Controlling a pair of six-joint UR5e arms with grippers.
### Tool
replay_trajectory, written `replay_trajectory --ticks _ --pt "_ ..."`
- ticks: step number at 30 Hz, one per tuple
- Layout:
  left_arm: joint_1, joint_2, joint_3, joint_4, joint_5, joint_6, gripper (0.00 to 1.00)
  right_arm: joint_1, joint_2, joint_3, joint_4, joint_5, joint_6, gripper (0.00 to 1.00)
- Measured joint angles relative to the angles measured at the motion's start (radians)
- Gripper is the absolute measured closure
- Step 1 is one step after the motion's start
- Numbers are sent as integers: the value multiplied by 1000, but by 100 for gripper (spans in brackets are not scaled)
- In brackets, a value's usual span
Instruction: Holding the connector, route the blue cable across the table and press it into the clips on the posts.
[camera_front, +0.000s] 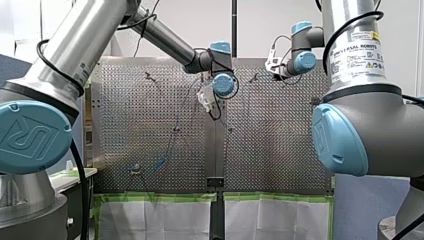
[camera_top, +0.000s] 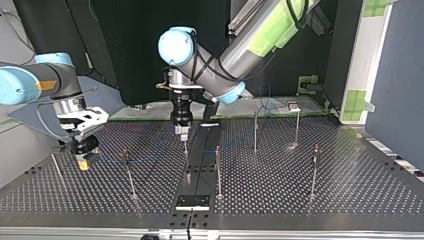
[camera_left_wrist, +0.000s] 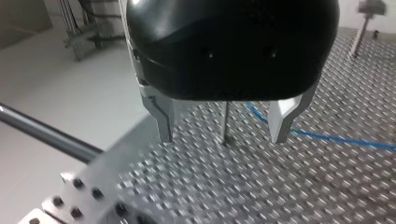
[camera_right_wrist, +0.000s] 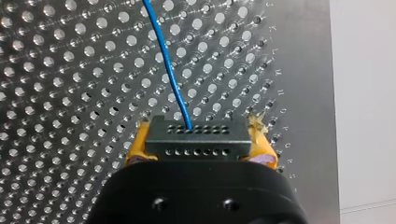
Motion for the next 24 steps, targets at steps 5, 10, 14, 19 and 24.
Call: replay_trajectory --ticks 5,10,14,19,24 --pt "-7 -7 -46 45 -20 -16 0 0 0 0 0 0 0 100" --pt "-12 -8 -89 89 -30 -18 0 1 1 0 0 0 -2 100" --pt "-13 -8 -127 127 -32 -16 0 2 1 0 0 0 -3 100" --pt "-14 -8 -171 171 -32 -15 0 2 2 0 0 2 -6 100" --pt "-14 -8 -218 218 -14 0 0 3 2 0 1 3 -7 100"
